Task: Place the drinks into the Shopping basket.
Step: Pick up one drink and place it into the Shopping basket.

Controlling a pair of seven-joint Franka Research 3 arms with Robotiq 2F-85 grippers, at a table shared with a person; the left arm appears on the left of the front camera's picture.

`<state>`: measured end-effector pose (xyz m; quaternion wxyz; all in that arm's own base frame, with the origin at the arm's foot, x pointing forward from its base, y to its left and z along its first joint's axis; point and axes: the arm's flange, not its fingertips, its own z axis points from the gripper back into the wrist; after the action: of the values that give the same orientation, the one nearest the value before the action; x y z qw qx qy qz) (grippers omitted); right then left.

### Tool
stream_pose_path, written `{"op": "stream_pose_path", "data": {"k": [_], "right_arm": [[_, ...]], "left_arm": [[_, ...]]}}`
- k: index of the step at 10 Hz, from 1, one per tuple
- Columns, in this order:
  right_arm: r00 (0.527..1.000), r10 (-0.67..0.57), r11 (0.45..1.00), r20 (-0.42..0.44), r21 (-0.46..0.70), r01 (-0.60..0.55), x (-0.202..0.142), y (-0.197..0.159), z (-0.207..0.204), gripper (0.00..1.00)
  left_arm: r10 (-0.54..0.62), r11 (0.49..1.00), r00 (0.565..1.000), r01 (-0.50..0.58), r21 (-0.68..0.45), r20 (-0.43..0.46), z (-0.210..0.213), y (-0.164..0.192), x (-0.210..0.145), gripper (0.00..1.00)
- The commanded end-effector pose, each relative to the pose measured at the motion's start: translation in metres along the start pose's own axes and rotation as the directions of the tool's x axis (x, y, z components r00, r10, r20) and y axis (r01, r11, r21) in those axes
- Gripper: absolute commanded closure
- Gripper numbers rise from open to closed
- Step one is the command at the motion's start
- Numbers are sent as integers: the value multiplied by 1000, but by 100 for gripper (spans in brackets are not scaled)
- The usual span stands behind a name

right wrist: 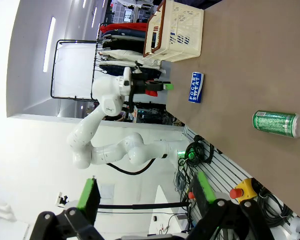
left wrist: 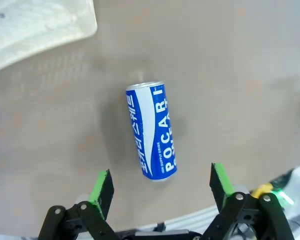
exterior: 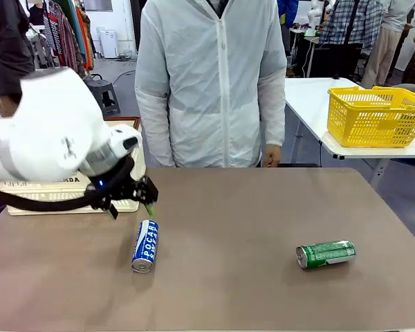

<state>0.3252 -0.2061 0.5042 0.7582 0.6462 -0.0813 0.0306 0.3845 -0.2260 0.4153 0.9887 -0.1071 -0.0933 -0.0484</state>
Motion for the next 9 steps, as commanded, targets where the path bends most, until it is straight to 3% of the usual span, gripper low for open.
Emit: {"op": "stream_pose_path", "data": {"k": [1,3,4,5,9], "right_arm": [[1000,-13,1000,-10,0,13,-1,5,2,0],[1000,-13,1000,-10,0,13,-1,5,2,0],[1000,-13,1000,-10,0,13,-1,5,2,0],[1000,-13,1000,-10,0,13,-1,5,2,0],[1000,-13,1000,-10,0,13,-1,5,2,0]], "left_arm": [[100,992,993,-105,74,68,-34,-4,-5,0],[128,986,988,-136,96,85,-68,-7,1,0],[76,993,996,-80,89,49,-86,-10,7,0],[103,986,994,-106,126,28,-99,-11,10,0],[103,986,995,-102,131,-3,-119,-12,15,0]]}}
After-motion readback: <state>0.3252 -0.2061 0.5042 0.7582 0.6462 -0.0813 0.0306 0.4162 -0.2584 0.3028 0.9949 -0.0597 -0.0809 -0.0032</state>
